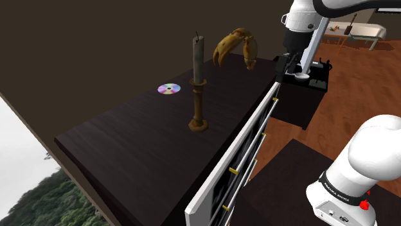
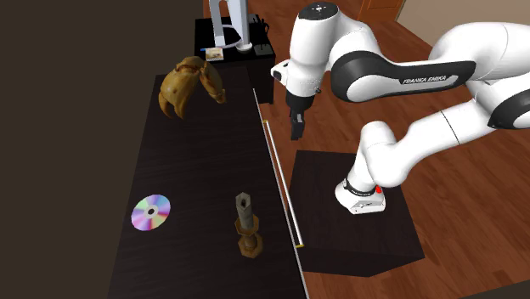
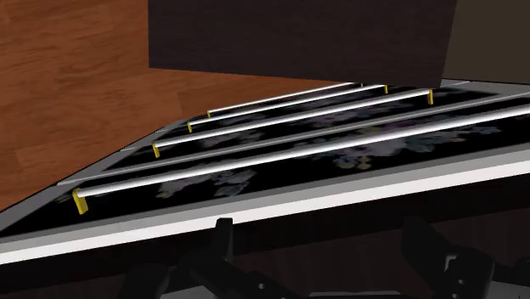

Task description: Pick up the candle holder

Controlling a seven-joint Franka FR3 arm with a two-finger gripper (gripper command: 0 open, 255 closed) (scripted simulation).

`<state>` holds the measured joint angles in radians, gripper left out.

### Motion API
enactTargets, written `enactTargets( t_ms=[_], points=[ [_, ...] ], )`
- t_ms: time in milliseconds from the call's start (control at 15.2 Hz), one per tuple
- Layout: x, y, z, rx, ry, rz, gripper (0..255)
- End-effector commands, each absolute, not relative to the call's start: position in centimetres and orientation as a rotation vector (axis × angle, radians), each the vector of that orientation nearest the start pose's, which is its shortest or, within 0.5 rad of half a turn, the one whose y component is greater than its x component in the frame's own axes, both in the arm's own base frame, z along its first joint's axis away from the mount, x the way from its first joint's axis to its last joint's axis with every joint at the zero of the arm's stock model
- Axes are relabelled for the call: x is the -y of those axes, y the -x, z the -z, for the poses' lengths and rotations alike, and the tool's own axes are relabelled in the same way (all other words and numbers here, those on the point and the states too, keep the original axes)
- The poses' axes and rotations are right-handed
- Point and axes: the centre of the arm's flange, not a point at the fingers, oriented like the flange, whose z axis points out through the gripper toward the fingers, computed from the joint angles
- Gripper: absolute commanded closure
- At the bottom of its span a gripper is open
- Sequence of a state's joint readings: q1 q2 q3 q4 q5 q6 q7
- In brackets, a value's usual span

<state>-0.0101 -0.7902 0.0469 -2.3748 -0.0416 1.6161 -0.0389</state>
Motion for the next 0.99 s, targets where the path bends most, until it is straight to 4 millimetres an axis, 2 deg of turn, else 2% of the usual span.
enactTargets(
  t_ms=[0, 924],
  points=[
    [-1.1, -31.0, -58.7, 0.102, 3.215, 0.049, 0],
    [-18.6, -33.1, -62.6, 0.129, 3.219, 0.372, 0]
  ],
)
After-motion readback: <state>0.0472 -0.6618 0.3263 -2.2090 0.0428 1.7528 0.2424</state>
